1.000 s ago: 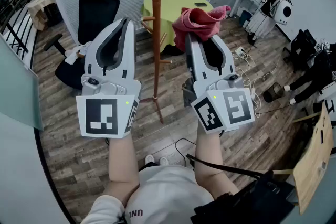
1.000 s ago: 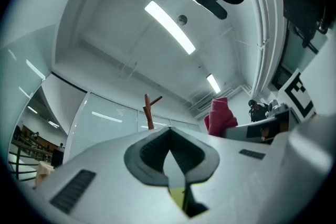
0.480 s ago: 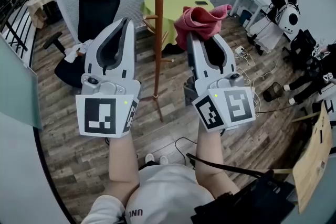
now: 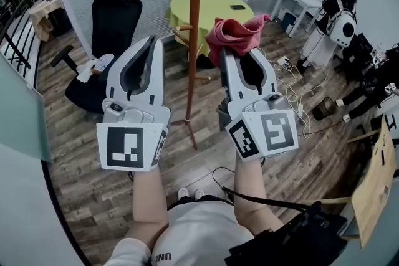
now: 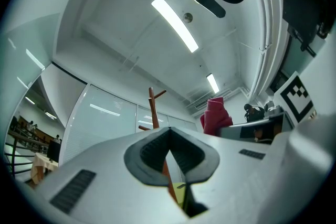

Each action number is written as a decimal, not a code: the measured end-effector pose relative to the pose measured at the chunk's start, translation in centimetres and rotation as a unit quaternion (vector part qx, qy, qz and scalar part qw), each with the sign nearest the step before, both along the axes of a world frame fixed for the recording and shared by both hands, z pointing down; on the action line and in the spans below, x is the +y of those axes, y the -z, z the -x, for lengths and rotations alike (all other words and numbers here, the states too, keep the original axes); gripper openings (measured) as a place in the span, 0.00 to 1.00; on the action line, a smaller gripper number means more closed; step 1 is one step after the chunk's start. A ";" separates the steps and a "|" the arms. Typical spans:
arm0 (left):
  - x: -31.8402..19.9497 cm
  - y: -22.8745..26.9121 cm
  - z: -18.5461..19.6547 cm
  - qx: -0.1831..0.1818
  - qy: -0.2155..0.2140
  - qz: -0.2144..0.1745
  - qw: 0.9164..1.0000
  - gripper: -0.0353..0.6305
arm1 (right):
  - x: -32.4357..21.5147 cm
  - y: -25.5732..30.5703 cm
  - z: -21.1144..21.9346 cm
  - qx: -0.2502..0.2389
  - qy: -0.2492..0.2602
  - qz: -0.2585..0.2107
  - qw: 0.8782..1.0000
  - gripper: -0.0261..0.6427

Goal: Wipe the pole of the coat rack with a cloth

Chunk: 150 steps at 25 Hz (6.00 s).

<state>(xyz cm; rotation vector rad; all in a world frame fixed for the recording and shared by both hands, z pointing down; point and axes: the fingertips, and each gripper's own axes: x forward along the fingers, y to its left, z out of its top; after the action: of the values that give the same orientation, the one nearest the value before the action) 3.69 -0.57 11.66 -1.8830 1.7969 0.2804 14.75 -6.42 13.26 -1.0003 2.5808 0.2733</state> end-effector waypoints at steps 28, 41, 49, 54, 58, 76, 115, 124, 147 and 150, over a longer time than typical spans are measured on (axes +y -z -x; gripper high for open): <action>-8.4 0.8 6.6 -0.001 -0.074 0.003 0.997 0.07 | -7.0 4.5 7.6 -0.022 -0.063 -0.070 0.995 0.16; -14.4 1.5 6.4 0.012 -0.158 -0.006 0.987 0.07 | -10.3 8.2 8.0 -0.004 -0.137 -0.124 0.983 0.16; -15.9 1.7 6.3 0.014 -0.207 -0.007 0.978 0.07 | -10.8 9.6 8.5 0.004 -0.186 -0.146 0.972 0.16; -17.1 0.8 8.0 0.002 -0.227 -0.019 0.974 0.07 | -11.4 9.8 10.1 0.006 -0.213 -0.157 0.964 0.16; -17.8 0.6 8.2 0.003 -0.241 -0.015 0.970 0.07 | -11.9 10.6 10.6 0.017 -0.233 -0.170 0.957 0.16; -17.8 1.2 7.8 0.008 -0.264 -0.007 0.965 0.07 | -12.6 12.9 9.6 0.016 -0.264 -0.188 0.946 0.16; -18.0 -0.6 7.8 0.015 -0.266 0.011 0.964 0.07 | -14.7 8.7 8.9 0.055 -0.282 -0.131 0.949 0.16; -18.3 -1.1 7.8 0.018 -0.265 0.020 0.964 0.07 | -15.5 7.0 8.9 0.063 -0.281 -0.121 0.950 0.16; -18.6 -2.4 7.7 0.020 -0.268 0.038 0.962 0.07 | -16.6 3.4 8.6 0.075 -0.284 -0.077 0.953 0.16; -18.6 -2.7 7.7 0.020 -0.267 0.042 0.963 0.07 | -16.7 2.9 8.5 0.075 -0.285 -0.071 0.953 0.16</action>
<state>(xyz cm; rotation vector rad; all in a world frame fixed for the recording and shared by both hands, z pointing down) -4.02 -19.20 14.34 -2.4157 1.3063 0.4380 6.28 -23.10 10.35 -1.7071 2.2936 0.6926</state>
